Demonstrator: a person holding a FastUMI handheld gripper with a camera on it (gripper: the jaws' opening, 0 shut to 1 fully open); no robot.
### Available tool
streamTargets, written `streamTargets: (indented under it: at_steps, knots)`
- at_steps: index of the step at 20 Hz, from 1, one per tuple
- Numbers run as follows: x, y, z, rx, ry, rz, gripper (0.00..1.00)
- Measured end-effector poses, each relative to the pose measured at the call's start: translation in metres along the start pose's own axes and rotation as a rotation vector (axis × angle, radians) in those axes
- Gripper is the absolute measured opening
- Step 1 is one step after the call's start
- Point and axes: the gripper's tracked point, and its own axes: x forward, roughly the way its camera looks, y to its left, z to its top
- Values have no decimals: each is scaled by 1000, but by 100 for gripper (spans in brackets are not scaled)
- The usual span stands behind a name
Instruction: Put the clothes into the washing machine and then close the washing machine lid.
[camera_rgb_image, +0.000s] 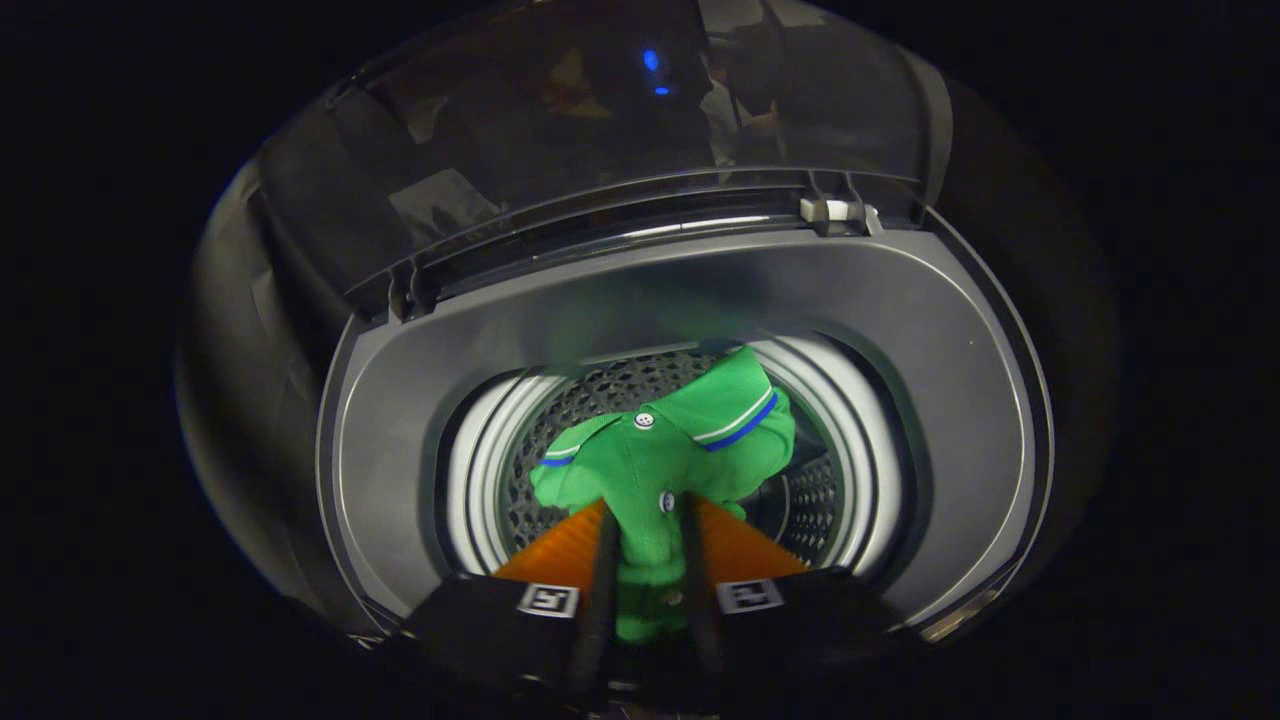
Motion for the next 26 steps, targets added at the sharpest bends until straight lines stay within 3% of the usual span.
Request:
streamTargets:
  at_steps: [3, 11, 15, 22, 26]
  knots:
    - [-5, 2, 3, -37, -20, -5, 100]
    - [-17, 0, -1, -34, -21, 1, 99]
    - [-39, 6, 14, -39, -108, 29, 99]
    - [-133, 32, 52, -163, -357, 75, 99]
    - [-202, 47, 101, -227, -536, 100, 98]
